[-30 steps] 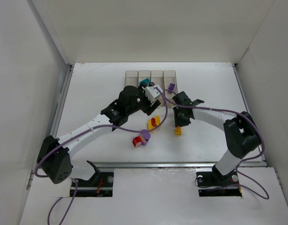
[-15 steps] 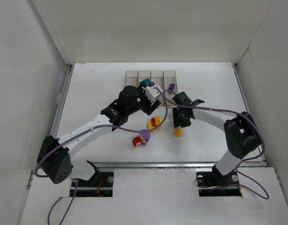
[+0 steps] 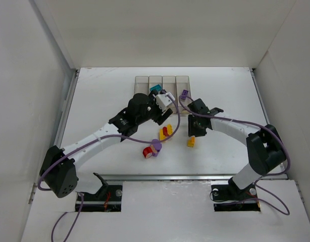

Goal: Sort the legos into containers by color

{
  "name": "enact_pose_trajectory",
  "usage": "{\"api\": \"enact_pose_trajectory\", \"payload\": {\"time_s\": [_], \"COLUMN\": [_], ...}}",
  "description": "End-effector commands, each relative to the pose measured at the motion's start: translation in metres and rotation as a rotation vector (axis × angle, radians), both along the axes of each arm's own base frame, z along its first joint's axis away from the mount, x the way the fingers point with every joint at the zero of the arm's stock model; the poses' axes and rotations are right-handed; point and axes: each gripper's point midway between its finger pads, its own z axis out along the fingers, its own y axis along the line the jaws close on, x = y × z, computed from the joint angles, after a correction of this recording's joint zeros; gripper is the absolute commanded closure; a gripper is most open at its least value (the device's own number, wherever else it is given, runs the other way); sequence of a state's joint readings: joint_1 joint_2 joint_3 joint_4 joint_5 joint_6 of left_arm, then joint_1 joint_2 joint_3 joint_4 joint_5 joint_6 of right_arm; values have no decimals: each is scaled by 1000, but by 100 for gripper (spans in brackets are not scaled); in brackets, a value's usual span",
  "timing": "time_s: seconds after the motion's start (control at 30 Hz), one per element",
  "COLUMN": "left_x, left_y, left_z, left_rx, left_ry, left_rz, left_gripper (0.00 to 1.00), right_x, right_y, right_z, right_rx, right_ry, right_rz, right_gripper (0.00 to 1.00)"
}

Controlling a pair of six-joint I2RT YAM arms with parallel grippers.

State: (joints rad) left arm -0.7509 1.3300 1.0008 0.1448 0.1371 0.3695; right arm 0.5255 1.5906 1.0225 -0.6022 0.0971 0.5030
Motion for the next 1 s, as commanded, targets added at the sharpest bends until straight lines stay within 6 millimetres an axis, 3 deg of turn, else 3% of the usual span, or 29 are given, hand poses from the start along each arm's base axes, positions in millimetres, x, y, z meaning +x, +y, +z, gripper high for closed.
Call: {"api": "enact_pose_trajectory", "payload": {"time_s": [0.0,0.3,0.47,0.63,0.73,0.83,0.97], "left_x": [-1,-2,-2,-2,-2,-5,-23], "left_y": [2,0,0,0,1,-1,-8], "left_z": [22,22,22,22,18,18,10], "left_rx": [-48,-50,-50,-50,-38,-36,17], "left_ry": [-50,-48,-48,-48,-48,-51,-55], "left_rz": [3,-6,-6,-6,-8,-31,-172], "left_gripper": [35,35,35,35,35,35,19], "right_x": [-6,-10,-9,-7,-7,-3,15], "right_y": [1,-4,4,8,9,15,21], "right_z": [2,-12,-11,-12,-12,4,53], "right_rx": [9,-16,20,34,41,85,206], "right_ry": [-3,25,24,20,24,4,-91], "right_rz": [-18,-30,-18,-14,-10,4,21], "right_gripper": [58,57,72,98,100,100,100]}}
